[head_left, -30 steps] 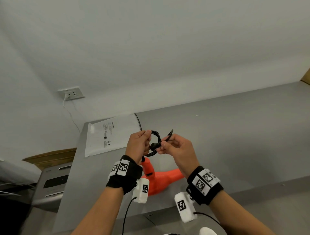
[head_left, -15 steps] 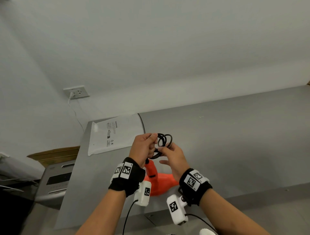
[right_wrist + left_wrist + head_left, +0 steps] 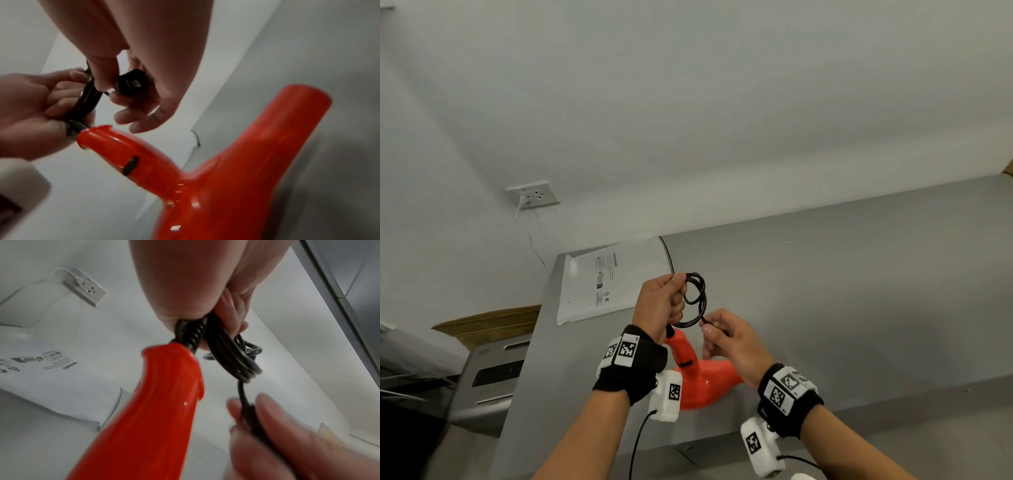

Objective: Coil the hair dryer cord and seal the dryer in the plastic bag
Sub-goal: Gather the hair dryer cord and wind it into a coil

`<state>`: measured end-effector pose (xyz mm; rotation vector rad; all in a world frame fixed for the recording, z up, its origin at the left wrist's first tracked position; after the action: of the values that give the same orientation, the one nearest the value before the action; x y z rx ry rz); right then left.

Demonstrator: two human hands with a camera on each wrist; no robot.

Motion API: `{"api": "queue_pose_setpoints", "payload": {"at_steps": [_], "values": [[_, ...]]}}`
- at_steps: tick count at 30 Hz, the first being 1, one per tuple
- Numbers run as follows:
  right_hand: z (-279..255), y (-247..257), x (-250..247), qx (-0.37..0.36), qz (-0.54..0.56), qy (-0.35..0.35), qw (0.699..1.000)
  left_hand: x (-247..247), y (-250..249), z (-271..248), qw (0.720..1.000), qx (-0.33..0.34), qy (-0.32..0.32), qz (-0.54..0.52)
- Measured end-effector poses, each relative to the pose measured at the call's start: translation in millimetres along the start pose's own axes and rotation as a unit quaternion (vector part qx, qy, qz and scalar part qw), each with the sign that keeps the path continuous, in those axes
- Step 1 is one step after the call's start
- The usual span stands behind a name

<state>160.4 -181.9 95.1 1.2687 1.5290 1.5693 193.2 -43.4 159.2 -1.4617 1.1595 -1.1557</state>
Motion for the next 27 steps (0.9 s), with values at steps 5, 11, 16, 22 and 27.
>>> {"api": "queue_pose_setpoints", "payload": {"at_steps": [5,11,16,22,27], "values": [[-31.5,-34.4,-15.1,0.015,-0.250,0.050,0.967,-15.8,0.5,8.0,0.999,0.001,-0.049,-0.015],[-67.0,-62.8,-38.6,-0.019,-0.421,0.057,0.905,-30.5,1.6,16.2,0.993,0.000,-0.108,-0.041],[-73.7,-54.3,-55.3,-0.039,-0.479,0.017,0.877,-36.0,6.1,22.2,0.991,0.005,-0.132,-0.037],[-86.3,11.3,-97.6,-0.047,-0.280,-0.139,0.949,-45.1,2.0,23.1,0.992,0.009,-0.122,-0.034],[-85.0,97.9,-95.7,-0.126,-0.113,-0.203,0.964,-32.4,1.4,23.7,0.994,0.023,-0.101,-0.030]]}}
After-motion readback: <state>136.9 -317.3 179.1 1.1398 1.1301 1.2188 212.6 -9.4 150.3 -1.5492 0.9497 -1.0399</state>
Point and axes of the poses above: each hand's wrist, its own z-axis towards the middle knuckle, its own x-axis out of the palm, y = z × x, the point moved 9 cm from there along z, towards the middle knuckle
